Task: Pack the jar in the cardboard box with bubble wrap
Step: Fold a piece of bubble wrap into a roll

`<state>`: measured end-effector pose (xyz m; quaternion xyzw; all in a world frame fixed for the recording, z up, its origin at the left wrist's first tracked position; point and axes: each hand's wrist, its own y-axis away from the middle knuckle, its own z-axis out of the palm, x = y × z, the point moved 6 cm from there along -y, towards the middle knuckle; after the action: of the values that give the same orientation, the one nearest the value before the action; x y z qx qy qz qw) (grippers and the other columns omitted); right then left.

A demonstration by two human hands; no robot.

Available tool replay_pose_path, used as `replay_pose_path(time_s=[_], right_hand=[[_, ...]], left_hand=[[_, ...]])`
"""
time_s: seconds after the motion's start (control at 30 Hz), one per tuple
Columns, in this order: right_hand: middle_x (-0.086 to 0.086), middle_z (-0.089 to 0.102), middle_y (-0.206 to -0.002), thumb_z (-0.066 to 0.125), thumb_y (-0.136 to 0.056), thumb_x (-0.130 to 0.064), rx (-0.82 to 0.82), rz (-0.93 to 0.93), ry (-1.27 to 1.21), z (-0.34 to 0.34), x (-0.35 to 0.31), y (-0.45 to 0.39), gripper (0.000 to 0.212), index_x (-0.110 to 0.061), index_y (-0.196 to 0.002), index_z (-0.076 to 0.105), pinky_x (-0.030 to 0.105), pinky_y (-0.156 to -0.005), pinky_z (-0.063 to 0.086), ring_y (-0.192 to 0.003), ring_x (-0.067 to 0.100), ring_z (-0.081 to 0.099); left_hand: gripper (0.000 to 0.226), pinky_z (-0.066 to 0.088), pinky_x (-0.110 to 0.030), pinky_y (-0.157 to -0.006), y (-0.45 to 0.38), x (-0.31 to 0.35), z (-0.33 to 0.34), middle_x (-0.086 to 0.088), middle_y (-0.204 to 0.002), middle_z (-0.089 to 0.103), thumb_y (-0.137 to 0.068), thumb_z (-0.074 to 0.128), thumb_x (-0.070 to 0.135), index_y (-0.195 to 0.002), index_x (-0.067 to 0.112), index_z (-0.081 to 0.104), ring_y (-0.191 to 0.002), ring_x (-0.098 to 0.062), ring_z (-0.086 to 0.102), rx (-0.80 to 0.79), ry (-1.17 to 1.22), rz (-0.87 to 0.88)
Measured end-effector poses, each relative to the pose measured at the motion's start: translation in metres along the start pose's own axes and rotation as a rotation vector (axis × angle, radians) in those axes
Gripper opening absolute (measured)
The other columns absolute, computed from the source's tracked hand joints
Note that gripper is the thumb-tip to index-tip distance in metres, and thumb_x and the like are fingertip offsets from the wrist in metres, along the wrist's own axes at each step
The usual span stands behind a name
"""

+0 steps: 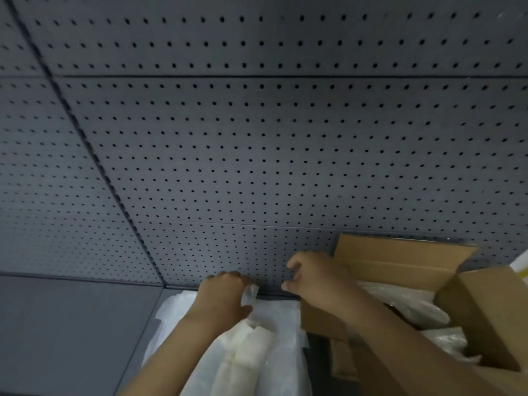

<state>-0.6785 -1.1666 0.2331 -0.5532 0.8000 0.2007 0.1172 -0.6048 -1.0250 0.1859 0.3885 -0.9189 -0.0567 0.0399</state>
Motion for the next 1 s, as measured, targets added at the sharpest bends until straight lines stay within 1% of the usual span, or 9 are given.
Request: replay_pose_path(time_s=[0.1, 0.17, 0.3, 0.47, 0.67, 0.73, 0.8, 0.93, 1.0], right_hand=[[0.003, 0.073, -0.096, 0.066, -0.079, -0.046, -0.026, 0.039, -0.049, 0.034, -0.039, -0.004, 0.038, -0.021, -0.106, 0.066, 0.035, -0.078, 0.056, -0.088, 0.019, 0.067], [0.012, 0.071, -0.104, 0.066, -0.081, -0.037, -0.126, 0.087, -0.114, 0.065, -0.064, -0.008, 0.039, -0.01, -0.108, 0.066, 0.033, -0.071, 0.053, -0.093, 0.025, 0.068], [0.003, 0.056, -0.133, 0.069, -0.083, -0.038, -0.225, 0.182, -0.143, 0.112, -0.089, -0.015, 0.053, -0.015, -0.128, 0.056, 0.027, -0.092, 0.047, -0.116, 0.019, 0.057], [0.003, 0.052, -0.134, 0.066, -0.084, -0.035, -0.223, 0.287, -0.067, 0.161, -0.086, -0.026, 0.048, -0.018, -0.127, 0.054, 0.026, -0.097, 0.044, -0.121, 0.019, 0.051], [0.012, 0.04, -0.142, 0.057, -0.089, -0.012, -0.199, 0.239, 0.313, 0.205, -0.094, -0.076, 0.055, -0.015, -0.139, 0.036, 0.032, -0.106, 0.039, -0.129, 0.026, 0.04], [0.015, 0.028, -0.149, 0.06, -0.087, -0.011, -0.202, 0.214, 0.452, 0.214, -0.096, -0.094, 0.063, -0.015, -0.143, 0.031, 0.036, -0.113, 0.031, -0.137, 0.031, 0.029], [0.016, 0.023, -0.152, 0.06, -0.087, -0.015, -0.21, 0.192, 0.576, 0.219, -0.095, -0.106, 0.061, -0.013, -0.142, 0.033, 0.039, -0.116, 0.024, -0.14, 0.033, 0.023], [0.006, 0.053, -0.132, 0.053, -0.089, -0.014, -0.162, 0.121, 0.617, 0.215, -0.098, -0.114, 0.039, -0.017, -0.128, 0.049, 0.033, -0.107, 0.032, -0.125, 0.024, 0.047], [0.002, 0.063, -0.114, 0.048, -0.088, -0.014, -0.102, 0.042, 0.513, 0.205, -0.109, -0.114, 0.022, -0.02, -0.109, 0.05, 0.031, -0.096, 0.038, -0.109, 0.022, 0.057]], left_hand=[[0.054, 0.045, -0.031, -0.1, 0.013, -0.049, 0.01, 0.005, -0.133, 0.058, -0.086, 0.059, 0.047, -0.137, 0.031, 0.048, -0.12, -0.016, 0.056, -0.028, 0.018, 0.026], [0.054, 0.044, -0.03, -0.102, 0.022, -0.083, 0.016, 0.007, -0.136, 0.056, -0.087, 0.059, 0.046, -0.138, 0.031, 0.047, -0.122, -0.015, 0.054, -0.043, 0.034, 0.055], [0.053, 0.04, -0.026, -0.102, 0.039, -0.138, 0.031, 0.01, -0.138, 0.054, -0.088, 0.057, 0.048, -0.137, 0.031, 0.047, -0.125, -0.011, 0.052, -0.078, 0.069, 0.069], [0.053, 0.036, -0.03, -0.106, 0.054, -0.173, 0.058, 0.005, -0.139, 0.051, -0.091, 0.054, 0.047, -0.139, 0.027, 0.044, -0.128, -0.014, 0.048, -0.205, 0.095, 0.076], [0.052, 0.041, -0.032, -0.103, 0.058, -0.198, 0.075, 0.002, -0.133, 0.054, -0.091, 0.054, 0.044, -0.139, 0.025, 0.044, -0.122, -0.018, 0.052, -0.278, 0.12, 0.024], [0.052, 0.041, -0.034, -0.102, 0.062, -0.205, 0.081, 0.0, -0.132, 0.054, -0.091, 0.054, 0.044, -0.139, 0.025, 0.044, -0.121, -0.02, 0.052, -0.331, 0.092, 0.011], [0.05, 0.043, -0.035, -0.099, 0.066, -0.214, 0.086, -0.001, -0.13, 0.055, -0.09, 0.054, 0.043, -0.136, 0.025, 0.045, -0.119, -0.022, 0.054, -0.366, 0.062, -0.012], [0.046, 0.045, -0.035, -0.096, 0.074, -0.231, 0.088, -0.001, -0.124, 0.058, -0.089, 0.054, 0.037, -0.133, 0.025, 0.049, -0.114, -0.022, 0.057, -0.36, 0.085, -0.063], [0.052, 0.044, -0.035, -0.1, 0.075, -0.235, 0.083, -0.002, -0.13, 0.055, -0.09, 0.054, 0.038, -0.139, 0.024, 0.044, -0.118, -0.021, 0.053, -0.333, 0.115, -0.072]])
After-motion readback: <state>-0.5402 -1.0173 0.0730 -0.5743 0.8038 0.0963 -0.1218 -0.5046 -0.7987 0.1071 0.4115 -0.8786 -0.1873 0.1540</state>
